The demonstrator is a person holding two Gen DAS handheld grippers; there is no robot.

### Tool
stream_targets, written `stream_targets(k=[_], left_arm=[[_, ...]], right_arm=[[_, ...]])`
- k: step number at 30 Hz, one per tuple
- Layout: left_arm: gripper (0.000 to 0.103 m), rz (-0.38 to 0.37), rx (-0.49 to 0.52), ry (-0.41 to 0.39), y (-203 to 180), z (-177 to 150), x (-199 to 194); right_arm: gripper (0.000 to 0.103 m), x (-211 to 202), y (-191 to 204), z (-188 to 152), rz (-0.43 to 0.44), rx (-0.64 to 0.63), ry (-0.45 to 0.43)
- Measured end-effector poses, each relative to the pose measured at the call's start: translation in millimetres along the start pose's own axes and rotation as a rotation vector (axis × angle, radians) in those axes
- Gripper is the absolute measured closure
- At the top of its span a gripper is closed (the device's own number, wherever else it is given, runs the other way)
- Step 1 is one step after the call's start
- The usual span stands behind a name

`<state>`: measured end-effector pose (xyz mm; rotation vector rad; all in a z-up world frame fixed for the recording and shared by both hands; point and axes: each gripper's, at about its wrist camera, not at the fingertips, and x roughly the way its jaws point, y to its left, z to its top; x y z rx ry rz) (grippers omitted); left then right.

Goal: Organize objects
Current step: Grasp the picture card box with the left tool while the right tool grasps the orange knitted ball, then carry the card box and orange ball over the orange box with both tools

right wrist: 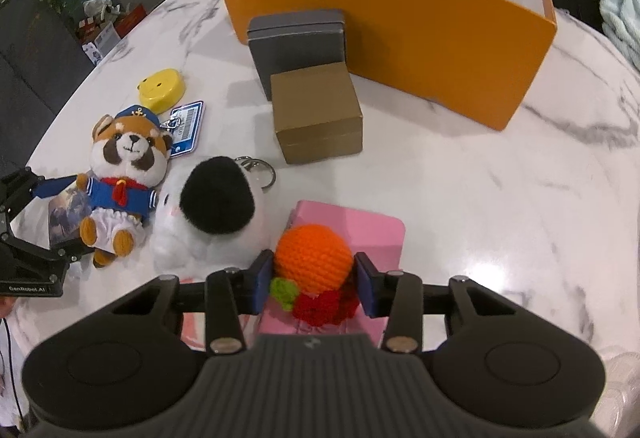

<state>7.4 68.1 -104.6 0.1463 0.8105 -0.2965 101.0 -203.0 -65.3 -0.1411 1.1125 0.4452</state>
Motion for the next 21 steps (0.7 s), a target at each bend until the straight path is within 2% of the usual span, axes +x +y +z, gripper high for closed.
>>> stream_targets(k=[1, 4, 7, 12, 21], left_arm=[[0.004, 0.006, -0.003, -0.003, 0.8, 0.2, 0.4], [0.023, 0.011, 0.000, -0.017, 1.5, 1.5, -1.6], [0.031, 0.058, 0.025, -0.023, -0.8, 1.7, -4.3], [0.034, 0.056, 0.022, -0.014, 5.2, 1.0, -9.3], [0.035, 0.063, 0.039, -0.080, 11.9, 17.0, -31.3]], right_arm=[[0.058, 0.0, 0.2, 0.0, -0.001, -0.002, 0.000], [0.058, 0.0, 0.2, 0.3, -0.001, -0.003, 0.000], [0.058, -0.3, -1.4, 0.8, 0.001, 0.003, -0.001], [0.058, -2.2, -3.2, 1.9, 0.002, 0.009, -0.006], [0.058, -14.6, -7.1, 9.7, -0.010, 0.015, -0.056]])
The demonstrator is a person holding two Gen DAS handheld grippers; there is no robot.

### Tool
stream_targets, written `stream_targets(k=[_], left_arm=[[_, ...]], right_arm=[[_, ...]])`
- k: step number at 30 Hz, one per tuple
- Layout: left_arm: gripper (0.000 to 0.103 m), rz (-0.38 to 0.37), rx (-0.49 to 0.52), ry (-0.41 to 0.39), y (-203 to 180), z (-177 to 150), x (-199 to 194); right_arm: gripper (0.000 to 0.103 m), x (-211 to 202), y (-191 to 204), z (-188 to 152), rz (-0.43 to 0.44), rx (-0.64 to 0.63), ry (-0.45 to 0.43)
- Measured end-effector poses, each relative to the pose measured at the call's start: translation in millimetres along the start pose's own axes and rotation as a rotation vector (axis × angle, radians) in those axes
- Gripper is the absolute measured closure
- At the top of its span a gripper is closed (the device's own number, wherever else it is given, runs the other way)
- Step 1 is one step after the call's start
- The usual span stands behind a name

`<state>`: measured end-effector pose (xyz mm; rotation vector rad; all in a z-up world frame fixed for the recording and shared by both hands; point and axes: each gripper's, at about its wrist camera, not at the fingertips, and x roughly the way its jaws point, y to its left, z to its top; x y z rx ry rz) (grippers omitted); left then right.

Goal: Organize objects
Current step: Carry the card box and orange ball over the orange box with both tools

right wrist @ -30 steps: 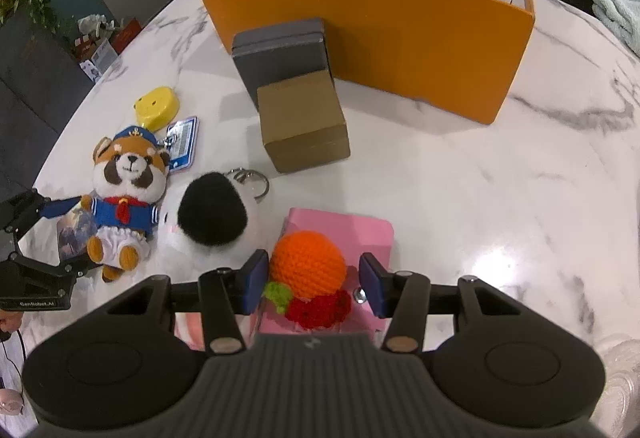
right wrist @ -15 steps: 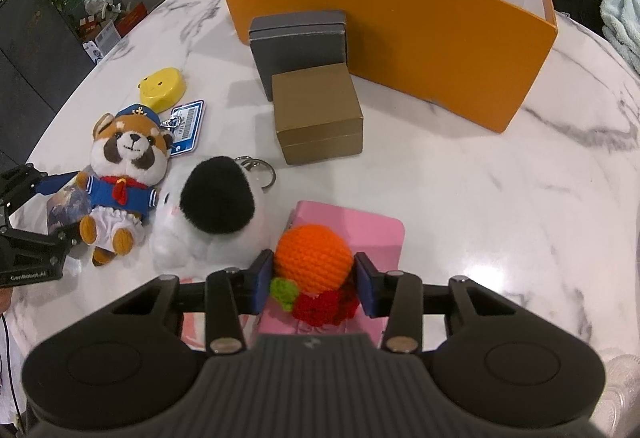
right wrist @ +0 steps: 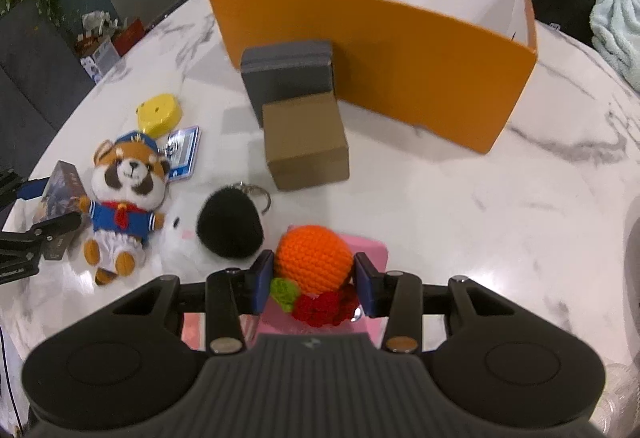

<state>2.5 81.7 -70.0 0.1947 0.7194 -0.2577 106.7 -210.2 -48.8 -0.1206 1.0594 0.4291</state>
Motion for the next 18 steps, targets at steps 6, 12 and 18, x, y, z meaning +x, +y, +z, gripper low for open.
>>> stream_targets(k=[6, 12, 18], left_arm=[[0.035, 0.019, 0.013, -0.066, -1.7, 16.0, -11.9], [0.035, -0.008, 0.045, -0.109, -7.9, 44.6, -19.9], [0.035, -0.020, 0.107, -0.169, -21.0, 89.1, -19.7]], right_arm=[[0.058, -10.0, -2.7, 4.7, -0.012, 0.008, -0.041], [0.058, -33.0, 0.4, 18.1, -0.021, -0.008, -0.114], [0.058, -61.1, -0.9, 35.7, -0.014, 0.004, -0.196]])
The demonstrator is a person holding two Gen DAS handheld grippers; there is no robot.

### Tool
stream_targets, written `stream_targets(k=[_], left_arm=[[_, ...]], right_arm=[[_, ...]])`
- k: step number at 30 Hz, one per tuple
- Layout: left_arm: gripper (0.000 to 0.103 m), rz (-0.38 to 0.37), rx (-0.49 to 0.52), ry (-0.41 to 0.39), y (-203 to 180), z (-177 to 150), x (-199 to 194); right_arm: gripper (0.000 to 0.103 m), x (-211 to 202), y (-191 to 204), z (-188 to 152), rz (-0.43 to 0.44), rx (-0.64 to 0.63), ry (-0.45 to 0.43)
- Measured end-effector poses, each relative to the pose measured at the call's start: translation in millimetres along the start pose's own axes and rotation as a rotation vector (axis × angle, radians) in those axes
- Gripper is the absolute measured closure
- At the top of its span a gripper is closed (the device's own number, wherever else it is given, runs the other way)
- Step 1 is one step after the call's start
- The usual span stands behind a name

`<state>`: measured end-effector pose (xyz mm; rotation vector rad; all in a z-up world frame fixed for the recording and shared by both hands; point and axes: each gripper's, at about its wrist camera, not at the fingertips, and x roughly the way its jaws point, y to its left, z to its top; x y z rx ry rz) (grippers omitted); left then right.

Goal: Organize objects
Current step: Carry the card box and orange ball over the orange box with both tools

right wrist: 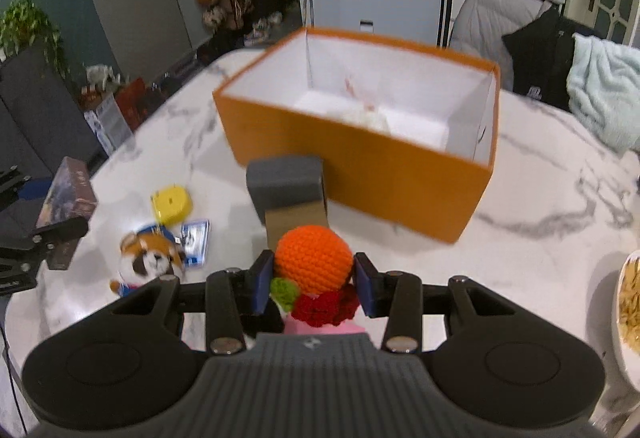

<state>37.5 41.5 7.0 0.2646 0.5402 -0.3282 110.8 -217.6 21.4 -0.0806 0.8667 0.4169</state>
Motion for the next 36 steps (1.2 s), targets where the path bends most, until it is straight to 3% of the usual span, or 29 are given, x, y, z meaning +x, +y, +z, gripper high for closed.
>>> stream_targets(k=[10, 17, 25, 36], left_arm=[[0.037, -0.072, -0.001, -0.080, -4.3, 107.1, 41.5], [0.037, -0.095, -0.020, -0.077, -15.5, 161.2, 89.3], [0.037, -0.047, -0.037, 0.002, -14.1, 166.0, 146.8], [0.037, 0.010, -0.013, 0.249, -5.3, 141.0, 222.9]], right_arm=[[0.059, -34.3, -12.6, 64.5, -0.036, 0.013, -0.161], [0.059, -26.5, -33.7, 110.1, -0.057, 0.076, -0.224], [0.059, 10.7, -58.6, 132.4, -0.077, 0.130, -0.241], [0.059, 98.2, -82.2, 118.3, -0.133, 0.163, -0.098]])
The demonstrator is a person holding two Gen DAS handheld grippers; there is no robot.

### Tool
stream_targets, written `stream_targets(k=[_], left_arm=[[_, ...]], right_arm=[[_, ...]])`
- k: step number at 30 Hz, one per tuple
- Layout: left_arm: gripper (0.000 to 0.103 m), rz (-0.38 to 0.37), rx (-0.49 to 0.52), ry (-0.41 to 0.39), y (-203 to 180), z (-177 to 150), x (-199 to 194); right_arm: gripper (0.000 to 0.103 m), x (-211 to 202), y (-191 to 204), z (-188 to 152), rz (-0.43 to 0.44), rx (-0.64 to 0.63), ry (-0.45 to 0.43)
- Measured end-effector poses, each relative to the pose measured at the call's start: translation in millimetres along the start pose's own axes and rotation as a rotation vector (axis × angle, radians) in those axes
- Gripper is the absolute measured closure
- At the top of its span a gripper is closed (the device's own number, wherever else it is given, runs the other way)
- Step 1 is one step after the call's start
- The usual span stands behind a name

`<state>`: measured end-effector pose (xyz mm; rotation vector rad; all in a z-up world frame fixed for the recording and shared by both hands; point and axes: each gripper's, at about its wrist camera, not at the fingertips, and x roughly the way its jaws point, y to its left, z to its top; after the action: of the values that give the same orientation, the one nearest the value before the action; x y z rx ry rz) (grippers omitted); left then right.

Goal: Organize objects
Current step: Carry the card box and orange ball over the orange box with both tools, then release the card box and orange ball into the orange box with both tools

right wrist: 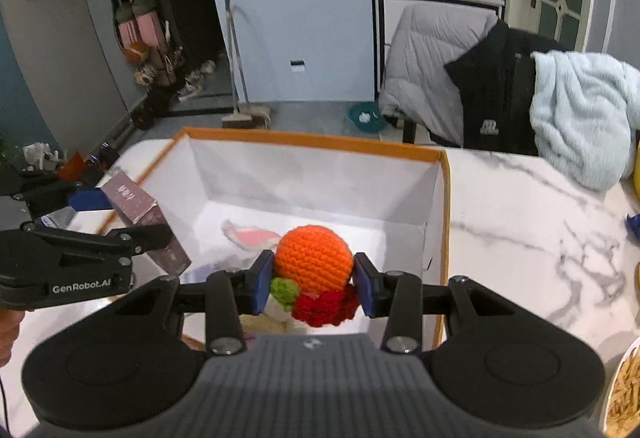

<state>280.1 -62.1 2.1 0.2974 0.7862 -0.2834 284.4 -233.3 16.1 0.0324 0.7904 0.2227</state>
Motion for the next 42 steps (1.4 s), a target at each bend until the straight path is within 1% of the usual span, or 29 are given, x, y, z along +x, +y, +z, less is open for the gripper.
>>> stream_targets(k=[4, 9, 14, 16, 21, 24, 26, 28, 30, 34, 37, 39, 42], left_arm=[[0.037, -0.011, 0.001, 0.055, 0.3, -2.2, 17.1], [0.037, 0.007, 0.053, 0.105, -10.3, 5.8, 29.6], [0.037, 0.028, 0.068, 0.168, -14.5, 16.8, 42.1], [0.037, 0.038, 0.065, 0.185, -14.8, 21.8, 46.9], [0.036, 0.041, 0.086, 0.197, -19.0, 25.4, 60.8], [0.032, 0.041, 0.097, 0.211, -20.4, 22.0, 70.4], [0.031, 0.081, 0.141, 0.191, -25.1, 18.4, 70.2], [0.028, 0.135, 0.214, 0.159, -30.6, 16.2, 65.5], [0.028, 0.155, 0.236, 0.144, -30.7, 18.3, 60.1], [0.025, 0.146, 0.206, 0.118, -23.8, 25.2, 46.3], [0.024, 0.144, 0.202, 0.103, -21.4, 25.6, 37.0], [0.024, 0.146, 0.204, 0.102, -20.5, 26.2, 33.5], [0.024, 0.151, 0.204, 0.101, -19.0, 25.8, 28.4]], right_arm=[[0.059, 22.7, -4.5, -3.4, -0.002, -0.002, 0.035], [0.059, 41.1, -3.2, -8.6, -0.003, -0.023, 0.091], [0.058, 51.4, -4.7, -8.9, -0.008, -0.021, 0.131], [0.058, 55.4, -6.3, -10.2, -0.008, -0.018, 0.141], [0.058, 61.2, -4.6, -14.5, 0.001, -0.028, 0.145], [0.056, 62.3, -3.9, -17.5, -0.002, -0.031, 0.120], [0.049, 63.1, -3.2, -17.5, 0.003, -0.033, 0.106], [0.044, 62.2, -0.6, -18.1, 0.006, -0.042, 0.091], [0.042, 61.9, 1.3, -17.8, -0.005, -0.051, 0.081], [0.041, 58.6, 0.0, -15.1, -0.008, -0.030, 0.059], [0.041, 53.1, -0.2, -13.1, -0.006, -0.023, 0.045], [0.036, 49.1, 0.5, -12.6, -0.015, -0.028, 0.038], [0.035, 43.5, -0.1, -12.5, -0.024, -0.030, 0.032]])
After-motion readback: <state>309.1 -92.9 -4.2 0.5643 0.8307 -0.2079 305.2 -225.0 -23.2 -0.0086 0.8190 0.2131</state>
